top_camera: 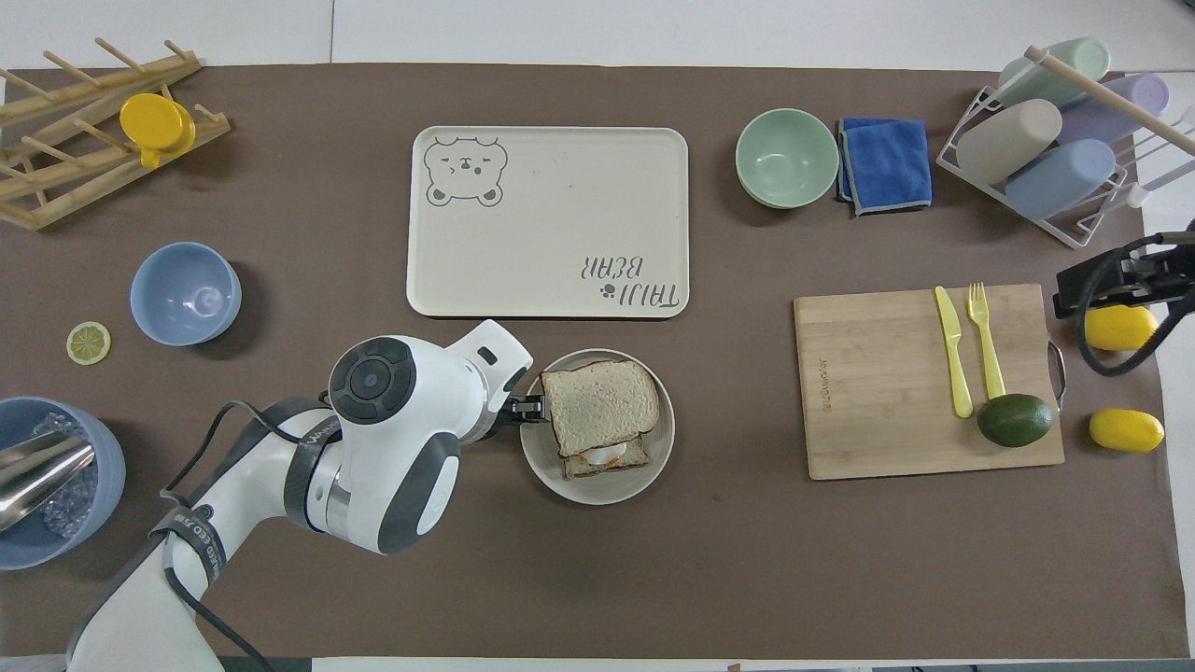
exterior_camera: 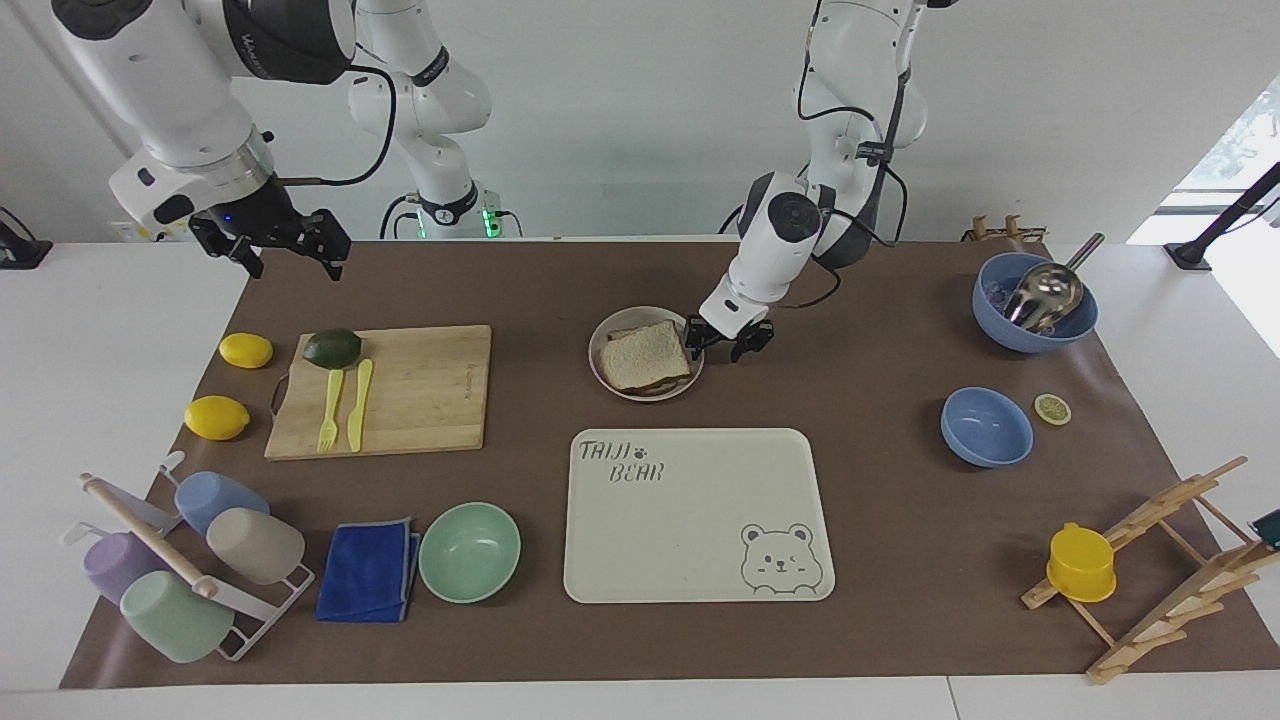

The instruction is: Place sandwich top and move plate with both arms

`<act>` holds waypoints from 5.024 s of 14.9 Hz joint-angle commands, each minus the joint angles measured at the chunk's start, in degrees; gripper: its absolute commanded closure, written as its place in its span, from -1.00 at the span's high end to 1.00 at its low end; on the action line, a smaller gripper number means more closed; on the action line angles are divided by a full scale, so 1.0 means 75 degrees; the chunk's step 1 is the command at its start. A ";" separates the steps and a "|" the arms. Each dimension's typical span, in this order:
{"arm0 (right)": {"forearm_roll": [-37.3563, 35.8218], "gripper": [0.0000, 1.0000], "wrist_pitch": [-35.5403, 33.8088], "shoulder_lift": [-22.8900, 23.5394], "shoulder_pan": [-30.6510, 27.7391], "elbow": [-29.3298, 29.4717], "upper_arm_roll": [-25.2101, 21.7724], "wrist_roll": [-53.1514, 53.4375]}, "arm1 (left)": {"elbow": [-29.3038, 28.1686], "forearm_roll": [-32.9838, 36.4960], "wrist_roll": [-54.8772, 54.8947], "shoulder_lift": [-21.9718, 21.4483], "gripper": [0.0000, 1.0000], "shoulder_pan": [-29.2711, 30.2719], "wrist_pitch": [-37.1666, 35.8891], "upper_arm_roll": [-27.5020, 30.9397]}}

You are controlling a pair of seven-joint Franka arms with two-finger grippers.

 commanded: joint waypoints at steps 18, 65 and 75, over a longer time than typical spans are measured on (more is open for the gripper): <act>0.0248 1.00 0.0220 -0.0014 -0.0418 0.0159 -0.0022 -0.0449 | 0.0031 -0.0271 0.0072 0.0041 -1.00 -0.0190 0.0066 0.0107; 0.0272 1.00 -0.0071 -0.0108 -0.0418 0.0028 -0.0011 -0.0437 | 0.5750 0.0383 0.2099 0.1519 1.00 0.3185 -0.3517 0.0517; 0.0272 1.00 -0.0060 -0.0108 -0.0418 0.0028 -0.0011 -0.0437 | 0.5004 0.1943 0.2088 -0.0965 1.00 0.3502 -0.6777 0.0517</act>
